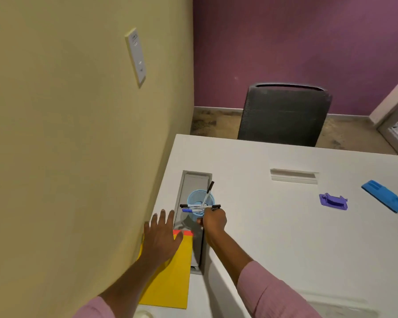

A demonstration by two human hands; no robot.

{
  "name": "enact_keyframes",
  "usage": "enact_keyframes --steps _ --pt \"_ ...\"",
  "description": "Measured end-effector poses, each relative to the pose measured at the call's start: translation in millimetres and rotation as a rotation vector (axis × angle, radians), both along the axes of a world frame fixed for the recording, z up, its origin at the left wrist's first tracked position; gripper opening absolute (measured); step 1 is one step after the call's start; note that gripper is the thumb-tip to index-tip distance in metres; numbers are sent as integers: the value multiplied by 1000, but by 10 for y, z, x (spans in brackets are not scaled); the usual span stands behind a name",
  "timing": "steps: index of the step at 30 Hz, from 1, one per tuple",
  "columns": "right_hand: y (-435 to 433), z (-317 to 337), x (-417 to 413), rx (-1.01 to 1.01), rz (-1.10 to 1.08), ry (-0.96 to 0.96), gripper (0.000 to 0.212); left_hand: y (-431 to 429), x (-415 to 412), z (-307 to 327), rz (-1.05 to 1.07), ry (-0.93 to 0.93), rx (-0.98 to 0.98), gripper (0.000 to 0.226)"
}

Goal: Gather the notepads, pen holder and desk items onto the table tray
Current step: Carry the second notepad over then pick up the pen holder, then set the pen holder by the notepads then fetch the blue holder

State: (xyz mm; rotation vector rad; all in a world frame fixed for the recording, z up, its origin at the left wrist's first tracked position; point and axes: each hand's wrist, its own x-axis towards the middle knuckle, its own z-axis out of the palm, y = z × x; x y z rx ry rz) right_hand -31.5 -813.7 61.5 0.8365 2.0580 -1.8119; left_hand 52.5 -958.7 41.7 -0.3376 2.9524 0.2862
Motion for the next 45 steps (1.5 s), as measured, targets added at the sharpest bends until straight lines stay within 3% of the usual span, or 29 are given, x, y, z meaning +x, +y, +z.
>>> enact_keyframes --steps 15,45 --pt "-778 -295 121 71 215 -28 19 -262 429 -102 115 40 26 77" --pt "-602 -159 157 102 420 -30 25 -98 359 70 48 73 22 78"
